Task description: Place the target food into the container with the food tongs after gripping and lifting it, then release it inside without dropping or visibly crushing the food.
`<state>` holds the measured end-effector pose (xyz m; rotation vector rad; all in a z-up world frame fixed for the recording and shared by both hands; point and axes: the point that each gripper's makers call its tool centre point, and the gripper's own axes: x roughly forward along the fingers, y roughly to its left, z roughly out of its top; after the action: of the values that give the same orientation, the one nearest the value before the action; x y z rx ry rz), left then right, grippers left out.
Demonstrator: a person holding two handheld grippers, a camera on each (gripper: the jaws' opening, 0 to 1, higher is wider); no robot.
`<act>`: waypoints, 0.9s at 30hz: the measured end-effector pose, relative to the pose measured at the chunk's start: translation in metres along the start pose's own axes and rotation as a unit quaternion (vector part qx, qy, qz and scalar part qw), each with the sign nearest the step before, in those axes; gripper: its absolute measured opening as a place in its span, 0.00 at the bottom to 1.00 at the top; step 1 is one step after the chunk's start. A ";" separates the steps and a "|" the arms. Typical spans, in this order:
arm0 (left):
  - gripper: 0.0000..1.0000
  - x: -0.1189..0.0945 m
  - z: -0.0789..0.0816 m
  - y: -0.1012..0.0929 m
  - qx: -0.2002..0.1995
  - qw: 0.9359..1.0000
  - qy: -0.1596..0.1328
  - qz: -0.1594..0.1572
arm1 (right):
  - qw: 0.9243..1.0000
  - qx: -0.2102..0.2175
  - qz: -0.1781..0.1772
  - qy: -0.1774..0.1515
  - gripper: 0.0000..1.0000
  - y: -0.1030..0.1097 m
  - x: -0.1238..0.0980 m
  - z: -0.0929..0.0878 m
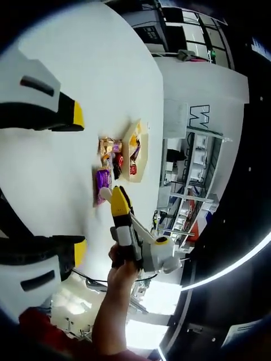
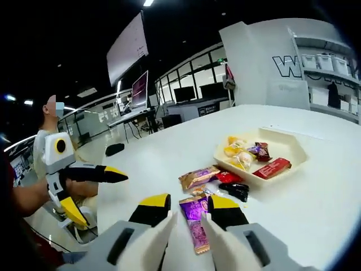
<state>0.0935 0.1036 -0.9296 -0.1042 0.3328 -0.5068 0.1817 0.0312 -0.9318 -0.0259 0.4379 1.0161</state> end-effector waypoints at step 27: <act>0.72 0.010 -0.003 -0.015 0.002 1.000 0.008 -0.012 | 0.996 -0.093 -0.005 0.006 0.24 -0.023 -0.029 0.001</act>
<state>0.0936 0.0852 -0.9330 -0.1002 0.3465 -0.5330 0.1885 -0.0046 -0.9242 -0.2013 0.3531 1.0456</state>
